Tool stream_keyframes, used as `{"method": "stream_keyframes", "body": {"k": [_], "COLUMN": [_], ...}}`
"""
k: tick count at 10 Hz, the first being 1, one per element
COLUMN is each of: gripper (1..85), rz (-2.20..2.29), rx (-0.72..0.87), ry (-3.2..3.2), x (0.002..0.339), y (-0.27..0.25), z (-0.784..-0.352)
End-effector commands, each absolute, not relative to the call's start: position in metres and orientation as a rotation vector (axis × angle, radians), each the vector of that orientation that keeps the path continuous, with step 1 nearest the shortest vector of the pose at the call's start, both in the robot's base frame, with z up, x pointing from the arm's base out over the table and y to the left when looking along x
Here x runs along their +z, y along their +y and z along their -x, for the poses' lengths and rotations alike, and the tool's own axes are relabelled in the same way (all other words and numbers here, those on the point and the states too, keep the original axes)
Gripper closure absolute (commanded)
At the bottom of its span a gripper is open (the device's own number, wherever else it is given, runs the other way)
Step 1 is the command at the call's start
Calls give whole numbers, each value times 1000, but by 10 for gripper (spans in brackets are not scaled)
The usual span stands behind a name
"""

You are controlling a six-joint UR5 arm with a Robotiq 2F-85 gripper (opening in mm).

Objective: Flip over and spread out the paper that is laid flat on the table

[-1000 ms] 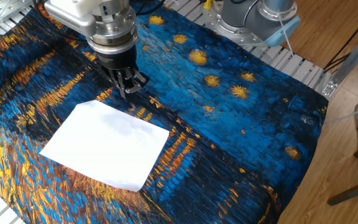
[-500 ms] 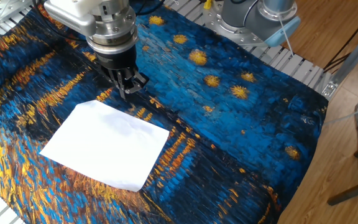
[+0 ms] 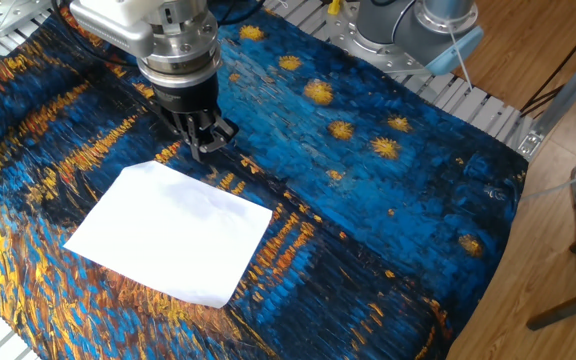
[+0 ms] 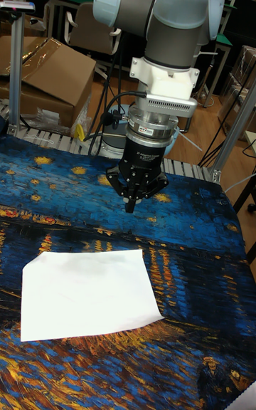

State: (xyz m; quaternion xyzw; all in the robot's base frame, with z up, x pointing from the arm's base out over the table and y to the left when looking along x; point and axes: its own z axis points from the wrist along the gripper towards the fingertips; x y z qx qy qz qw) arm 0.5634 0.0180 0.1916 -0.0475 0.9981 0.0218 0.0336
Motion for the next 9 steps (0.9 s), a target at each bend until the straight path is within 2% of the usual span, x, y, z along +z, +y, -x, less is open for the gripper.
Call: {"method": "stream_keyframes", "body": {"k": [1, 9], "gripper": [847, 847], "rz": [140, 128], "rx": [88, 98], "ry": [3064, 3062], "x": [193, 193], "y": [21, 23], "z": [-565, -566]}}
